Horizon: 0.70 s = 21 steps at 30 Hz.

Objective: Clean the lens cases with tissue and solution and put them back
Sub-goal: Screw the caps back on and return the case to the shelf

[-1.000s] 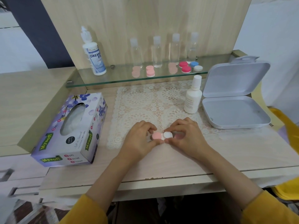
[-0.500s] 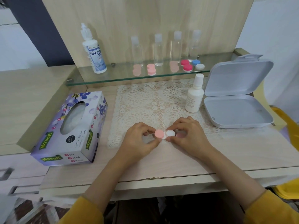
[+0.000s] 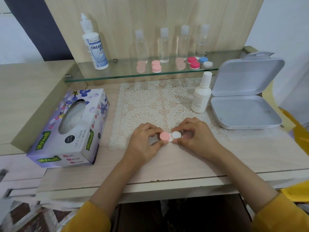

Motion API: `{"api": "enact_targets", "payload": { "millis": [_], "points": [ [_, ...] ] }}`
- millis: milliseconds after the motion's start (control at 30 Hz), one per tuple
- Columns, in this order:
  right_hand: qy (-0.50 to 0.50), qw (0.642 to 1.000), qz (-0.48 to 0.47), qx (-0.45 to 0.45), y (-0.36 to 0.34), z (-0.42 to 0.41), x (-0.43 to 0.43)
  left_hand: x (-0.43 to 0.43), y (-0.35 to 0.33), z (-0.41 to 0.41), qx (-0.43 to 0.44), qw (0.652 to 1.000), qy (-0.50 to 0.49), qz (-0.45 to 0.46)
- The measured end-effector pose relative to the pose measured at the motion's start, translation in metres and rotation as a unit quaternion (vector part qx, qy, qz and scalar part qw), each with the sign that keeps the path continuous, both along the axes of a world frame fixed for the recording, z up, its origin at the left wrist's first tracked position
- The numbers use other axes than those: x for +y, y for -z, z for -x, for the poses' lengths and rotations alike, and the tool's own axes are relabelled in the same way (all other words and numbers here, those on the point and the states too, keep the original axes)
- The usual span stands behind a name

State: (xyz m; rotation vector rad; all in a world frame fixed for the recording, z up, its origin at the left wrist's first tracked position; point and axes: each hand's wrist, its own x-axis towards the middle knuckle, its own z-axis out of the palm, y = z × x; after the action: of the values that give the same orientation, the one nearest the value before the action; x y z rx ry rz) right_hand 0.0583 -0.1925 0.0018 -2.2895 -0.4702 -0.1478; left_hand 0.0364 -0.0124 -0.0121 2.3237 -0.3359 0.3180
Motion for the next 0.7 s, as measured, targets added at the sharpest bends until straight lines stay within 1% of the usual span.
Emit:
{"api": "enact_targets", "payload": {
  "millis": [67,133,267,467,600,700],
  "points": [
    [-0.01,0.999,0.033,0.038,-0.009,0.0,-0.005,-0.001,0.0,0.001,-0.002,1.0,-0.005,0.008],
    [-0.011,0.996,0.067,0.058,-0.015,0.0,-0.012,-0.001,0.001,0.001,-0.005,1.0,-0.009,0.009],
    [-0.011,0.992,0.123,0.04,-0.017,0.003,-0.024,-0.002,0.001,0.002,-0.008,1.0,-0.006,0.002],
    [-0.036,0.995,0.089,0.041,-0.013,0.008,-0.027,-0.002,0.0,0.002,-0.015,1.0,0.002,0.002],
    [-0.005,0.998,0.056,0.018,-0.014,0.009,-0.026,0.0,0.002,0.0,-0.02,1.0,0.011,-0.012],
    [0.007,0.999,0.038,0.004,-0.013,0.008,-0.021,0.0,0.001,-0.001,-0.012,1.0,0.008,-0.005]
  ]
}}
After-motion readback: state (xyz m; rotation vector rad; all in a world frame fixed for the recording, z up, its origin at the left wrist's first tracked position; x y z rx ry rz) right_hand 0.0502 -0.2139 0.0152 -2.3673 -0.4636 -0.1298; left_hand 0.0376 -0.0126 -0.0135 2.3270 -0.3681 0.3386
